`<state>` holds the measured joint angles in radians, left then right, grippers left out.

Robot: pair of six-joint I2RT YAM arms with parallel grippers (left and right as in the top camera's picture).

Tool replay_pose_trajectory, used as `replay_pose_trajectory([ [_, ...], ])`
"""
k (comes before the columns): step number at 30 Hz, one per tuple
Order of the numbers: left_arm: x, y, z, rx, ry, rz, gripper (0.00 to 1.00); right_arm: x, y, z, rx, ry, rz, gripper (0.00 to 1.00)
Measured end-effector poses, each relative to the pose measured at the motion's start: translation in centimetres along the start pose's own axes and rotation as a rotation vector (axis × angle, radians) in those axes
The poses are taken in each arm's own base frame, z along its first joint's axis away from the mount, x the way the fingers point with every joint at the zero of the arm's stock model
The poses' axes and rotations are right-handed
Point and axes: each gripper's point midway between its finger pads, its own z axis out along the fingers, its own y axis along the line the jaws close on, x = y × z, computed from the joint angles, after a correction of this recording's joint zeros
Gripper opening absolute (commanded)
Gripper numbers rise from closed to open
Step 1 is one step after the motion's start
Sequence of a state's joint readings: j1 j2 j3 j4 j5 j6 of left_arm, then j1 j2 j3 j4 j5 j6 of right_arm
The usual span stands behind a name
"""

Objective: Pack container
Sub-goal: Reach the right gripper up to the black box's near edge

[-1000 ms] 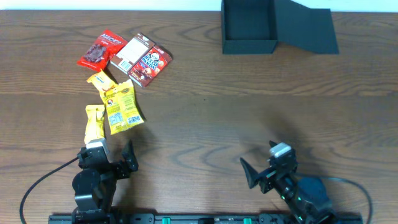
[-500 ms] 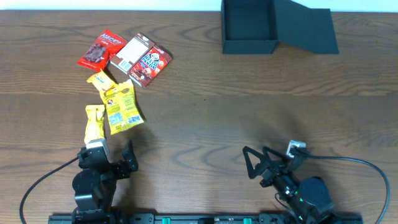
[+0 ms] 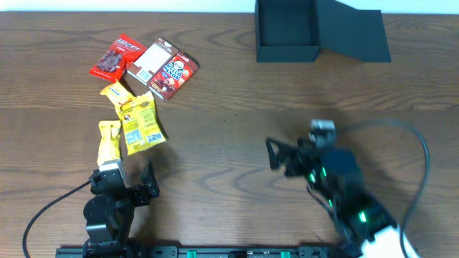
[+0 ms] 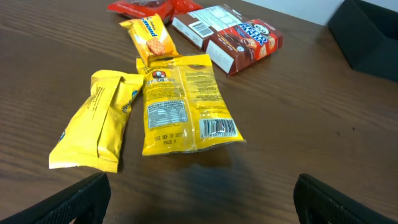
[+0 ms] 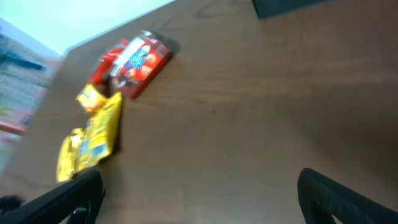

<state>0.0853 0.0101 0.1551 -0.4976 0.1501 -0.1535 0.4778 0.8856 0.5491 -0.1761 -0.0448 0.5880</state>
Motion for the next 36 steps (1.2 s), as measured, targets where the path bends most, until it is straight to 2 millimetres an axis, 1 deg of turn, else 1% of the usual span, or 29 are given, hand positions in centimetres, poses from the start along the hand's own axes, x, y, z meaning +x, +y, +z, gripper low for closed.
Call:
replay_pose_trajectory([
  [1,0.0,0.0,0.0,0.000,0.001,0.000,0.95,-1.1,0.4,1.1,0.018,0.016,-0.024,0.99],
  [4,0.0,0.0,0.0,0.000,0.000,0.000,0.95,-3.3,1.0,4.4,0.066,0.077,-0.093,0.99],
  [7,0.0,0.0,0.0,0.000,0.001,0.000,0.95,-5.3,0.9,8.0,0.115,0.138,-0.157,0.99],
  [8,0.0,0.0,0.0,0.000,0.000,0.000,0.95,-6.4,0.7,9.3,0.134,0.154,-0.177,0.99],
  [11,0.0,0.0,0.0,0.000,0.000,0.000,0.95,-9.3,-0.2,12.3,0.167,0.157,-0.217,0.99],
  [13,0.0,0.0,0.0,0.000,0.000,0.000,0.95,-12.4,-0.7,14.3,0.178,0.123,-0.250,0.99],
  [14,0.0,0.0,0.0,0.000,0.000,0.000,0.95,-13.6,-1.0,15.0,0.183,0.105,-0.264,0.99],
  [15,0.0,0.0,0.0,0.000,0.000,0.000,0.95,-14.5,-1.6,15.7,0.198,0.104,-0.276,0.99],
  [18,0.0,0.0,0.0,0.000,0.001,0.000,0.95,-18.1,-2.5,18.3,0.207,0.052,-0.314,0.99],
  [21,0.0,0.0,0.0,0.000,0.000,0.000,0.95,-20.3,-4.0,21.0,0.226,0.031,-0.340,0.99],
  [23,0.0,0.0,0.0,0.000,0.000,0.000,0.95,-20.9,-5.2,22.9,0.238,0.027,-0.351,0.98],
  [25,0.0,0.0,0.0,0.000,0.000,0.000,0.95,-21.2,-6.4,24.6,0.253,0.027,-0.359,0.90],
  [26,0.0,0.0,0.0,0.000,0.000,0.000,0.95,-21.4,-7.1,25.6,0.261,0.026,-0.360,0.84],
  [27,0.0,0.0,0.0,0.000,0.000,0.000,0.95,-21.3,-7.8,26.6,0.271,0.028,-0.360,0.70],
  [28,0.0,0.0,0.0,0.000,0.000,0.000,0.95,-21.1,-8.5,27.4,0.277,0.034,-0.369,0.60],
  [29,0.0,0.0,0.0,0.000,0.000,0.000,0.95,-20.8,-9.0,27.9,0.284,0.042,-0.371,0.51],
  [31,0.0,0.0,0.0,0.000,0.000,0.000,0.95,-20.0,-10.2,29.1,0.299,0.057,-0.362,0.38],
  [33,0.0,0.0,0.0,0.000,0.000,0.000,0.95,-19.2,-11.3,29.7,0.311,0.077,-0.351,0.27],
  [34,0.0,0.0,0.0,0.000,0.000,0.000,0.95,-18.8,-11.9,30.0,0.318,0.084,-0.341,0.24],
  [36,0.0,0.0,0.0,0.000,0.000,0.000,0.95,-18.3,-12.8,30.3,0.328,0.096,-0.328,0.22],
])
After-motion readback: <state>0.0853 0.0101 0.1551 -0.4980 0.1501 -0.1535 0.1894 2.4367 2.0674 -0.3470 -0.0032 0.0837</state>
